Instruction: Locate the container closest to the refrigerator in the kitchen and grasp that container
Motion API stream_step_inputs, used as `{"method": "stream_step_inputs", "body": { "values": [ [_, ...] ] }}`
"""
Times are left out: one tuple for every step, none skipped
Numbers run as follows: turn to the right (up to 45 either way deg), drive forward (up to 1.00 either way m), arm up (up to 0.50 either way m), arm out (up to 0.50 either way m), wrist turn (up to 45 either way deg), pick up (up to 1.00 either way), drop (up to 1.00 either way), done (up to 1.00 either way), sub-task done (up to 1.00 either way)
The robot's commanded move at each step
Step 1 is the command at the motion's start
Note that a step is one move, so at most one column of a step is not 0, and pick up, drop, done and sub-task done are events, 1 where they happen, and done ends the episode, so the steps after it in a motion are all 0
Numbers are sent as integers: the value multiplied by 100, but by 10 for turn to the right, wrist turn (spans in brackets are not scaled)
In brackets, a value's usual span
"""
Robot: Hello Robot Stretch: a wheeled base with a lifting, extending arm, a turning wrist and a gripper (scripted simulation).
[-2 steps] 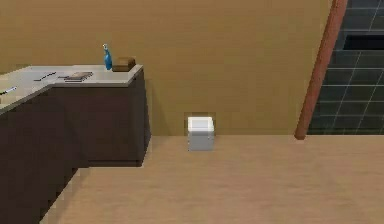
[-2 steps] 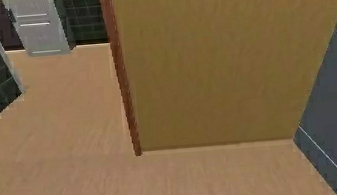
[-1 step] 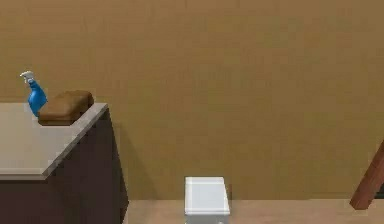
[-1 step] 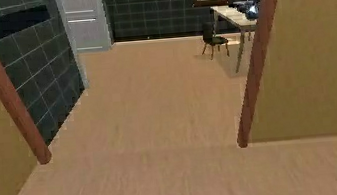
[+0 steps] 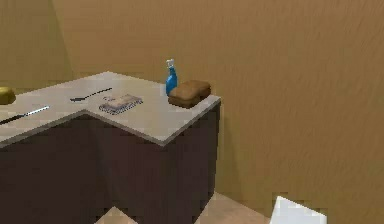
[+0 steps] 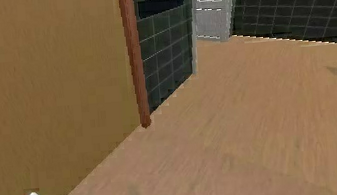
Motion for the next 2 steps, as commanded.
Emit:
{"method": "stream_step_inputs", "body": {
  "values": [
    [0,5,0,0,0,0,0,0,0],
    [-450,0,0,0,0,0,0,0,0]
  ]
}}
